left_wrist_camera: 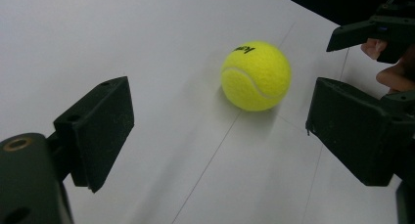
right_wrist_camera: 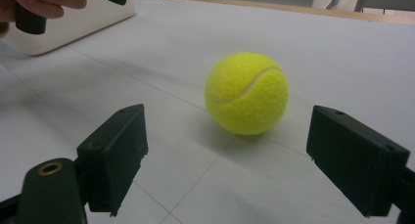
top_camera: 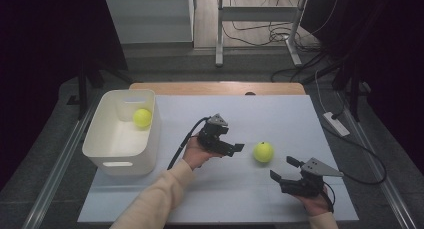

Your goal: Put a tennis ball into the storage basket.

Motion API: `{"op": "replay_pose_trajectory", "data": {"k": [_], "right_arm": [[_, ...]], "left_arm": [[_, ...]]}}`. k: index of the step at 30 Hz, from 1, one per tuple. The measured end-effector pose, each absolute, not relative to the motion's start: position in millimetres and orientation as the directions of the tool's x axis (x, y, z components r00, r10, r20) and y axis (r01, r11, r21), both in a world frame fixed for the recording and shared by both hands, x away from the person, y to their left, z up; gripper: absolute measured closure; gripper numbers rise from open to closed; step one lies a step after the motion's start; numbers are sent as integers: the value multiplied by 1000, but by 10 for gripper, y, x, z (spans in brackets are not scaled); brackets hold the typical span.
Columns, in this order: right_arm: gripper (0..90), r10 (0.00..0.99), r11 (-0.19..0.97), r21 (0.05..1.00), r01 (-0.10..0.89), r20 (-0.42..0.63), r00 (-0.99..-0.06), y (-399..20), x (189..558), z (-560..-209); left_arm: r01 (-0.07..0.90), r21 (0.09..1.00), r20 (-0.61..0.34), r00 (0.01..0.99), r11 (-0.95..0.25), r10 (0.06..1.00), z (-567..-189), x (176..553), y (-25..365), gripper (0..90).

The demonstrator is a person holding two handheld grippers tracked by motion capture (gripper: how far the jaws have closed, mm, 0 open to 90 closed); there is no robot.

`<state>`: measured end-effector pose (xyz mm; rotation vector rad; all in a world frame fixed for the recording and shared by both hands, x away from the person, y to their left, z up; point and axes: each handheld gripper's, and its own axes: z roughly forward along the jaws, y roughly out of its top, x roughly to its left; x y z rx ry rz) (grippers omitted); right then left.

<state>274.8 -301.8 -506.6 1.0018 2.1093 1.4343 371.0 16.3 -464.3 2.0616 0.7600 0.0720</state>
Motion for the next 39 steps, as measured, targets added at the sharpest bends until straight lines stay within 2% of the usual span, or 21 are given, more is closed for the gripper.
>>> {"op": "replay_pose_trajectory", "data": {"k": [17,39], "right_arm": [[151,743,209,920,332,71,-665,-3015,2740,-5047],[146,735,200,927,317,72,-675,-3009,2722,-5017]], "left_arm": [[448,779,-193,838,-440,510,-4712,3709,-40,114],[439,773,-200,854,-459,481,-4819,3746,-287,112]]}}
